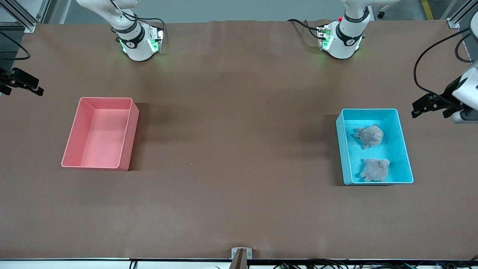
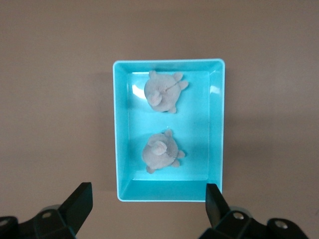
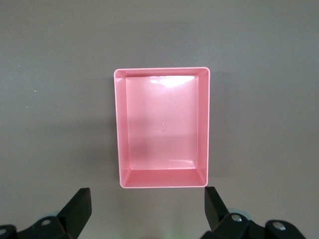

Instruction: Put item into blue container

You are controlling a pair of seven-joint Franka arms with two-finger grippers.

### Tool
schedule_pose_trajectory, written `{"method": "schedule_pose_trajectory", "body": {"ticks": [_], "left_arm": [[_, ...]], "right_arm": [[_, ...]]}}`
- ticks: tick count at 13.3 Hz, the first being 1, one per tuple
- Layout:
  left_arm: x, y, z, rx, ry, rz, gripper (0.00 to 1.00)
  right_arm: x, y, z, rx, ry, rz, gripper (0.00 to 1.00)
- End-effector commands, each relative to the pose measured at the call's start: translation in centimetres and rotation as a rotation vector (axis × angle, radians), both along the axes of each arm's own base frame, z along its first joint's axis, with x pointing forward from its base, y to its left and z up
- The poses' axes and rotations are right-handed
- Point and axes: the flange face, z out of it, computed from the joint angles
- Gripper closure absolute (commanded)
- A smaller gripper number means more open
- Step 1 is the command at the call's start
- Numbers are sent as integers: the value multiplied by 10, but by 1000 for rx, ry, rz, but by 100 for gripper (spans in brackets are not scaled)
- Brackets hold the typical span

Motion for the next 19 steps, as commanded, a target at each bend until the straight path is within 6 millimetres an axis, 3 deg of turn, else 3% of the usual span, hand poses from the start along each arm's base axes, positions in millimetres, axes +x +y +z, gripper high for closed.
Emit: {"method": "schedule_pose_trajectory", "body": {"ticks": [1,5,8,12,15,19], "left_arm": [[4,-3,46,-11,-25,-1,0],[6,-5,72,-13,-72,22,0],[6,-21,75,-18,-78,34,0],[9,-25,77,-51,-83,41,0],[12,-29,91,-51,-107,37,0],[10,-35,90,-50,-84,29,0]], "right_arm": [[-7,2,3,12,-20,16,0],[-5,2,5,11,-34,47,0],[-7,2,3,14,-24,46,0],[-7,2,3,17,-20,36,0],[-7,2,2,21,-17,32,0],[-8,4,2,39,-14,34,0]]}}
